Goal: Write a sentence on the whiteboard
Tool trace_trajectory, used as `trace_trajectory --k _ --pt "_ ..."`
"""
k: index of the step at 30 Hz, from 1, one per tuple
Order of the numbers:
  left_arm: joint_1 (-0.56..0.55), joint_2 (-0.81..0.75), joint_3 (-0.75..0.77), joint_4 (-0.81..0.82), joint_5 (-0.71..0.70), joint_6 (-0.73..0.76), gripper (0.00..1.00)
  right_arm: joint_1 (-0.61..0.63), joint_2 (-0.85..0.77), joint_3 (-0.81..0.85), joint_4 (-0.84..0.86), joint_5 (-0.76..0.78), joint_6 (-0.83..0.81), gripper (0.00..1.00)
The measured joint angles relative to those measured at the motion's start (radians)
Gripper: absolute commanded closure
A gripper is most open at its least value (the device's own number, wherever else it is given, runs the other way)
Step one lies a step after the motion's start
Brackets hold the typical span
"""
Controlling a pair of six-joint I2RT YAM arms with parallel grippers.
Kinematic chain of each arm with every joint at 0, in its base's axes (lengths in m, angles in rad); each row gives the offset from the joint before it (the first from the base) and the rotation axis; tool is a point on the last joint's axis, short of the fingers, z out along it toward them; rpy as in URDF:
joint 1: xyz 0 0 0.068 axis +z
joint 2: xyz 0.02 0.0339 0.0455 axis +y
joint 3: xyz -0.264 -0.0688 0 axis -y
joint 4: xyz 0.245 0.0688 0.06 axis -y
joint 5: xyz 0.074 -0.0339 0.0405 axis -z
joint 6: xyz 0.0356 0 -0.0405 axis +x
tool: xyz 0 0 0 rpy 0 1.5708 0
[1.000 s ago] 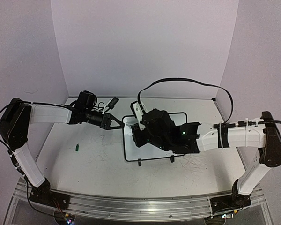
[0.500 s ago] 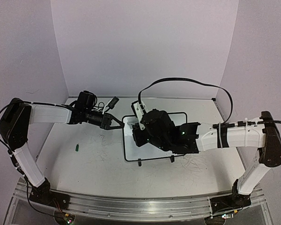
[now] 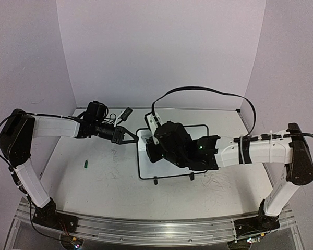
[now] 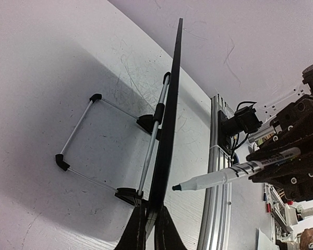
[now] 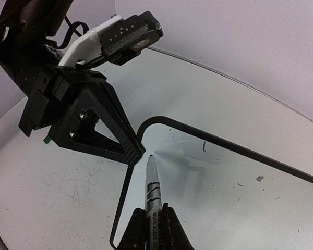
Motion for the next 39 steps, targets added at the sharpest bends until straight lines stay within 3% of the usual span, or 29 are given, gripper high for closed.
trace_trajectory --k 39 --pt "-0.001 -0.011 -0.006 -0.001 -0.012 0.001 1.00 0.002 0.027 0.014 -0.040 0.020 0.039 1.00"
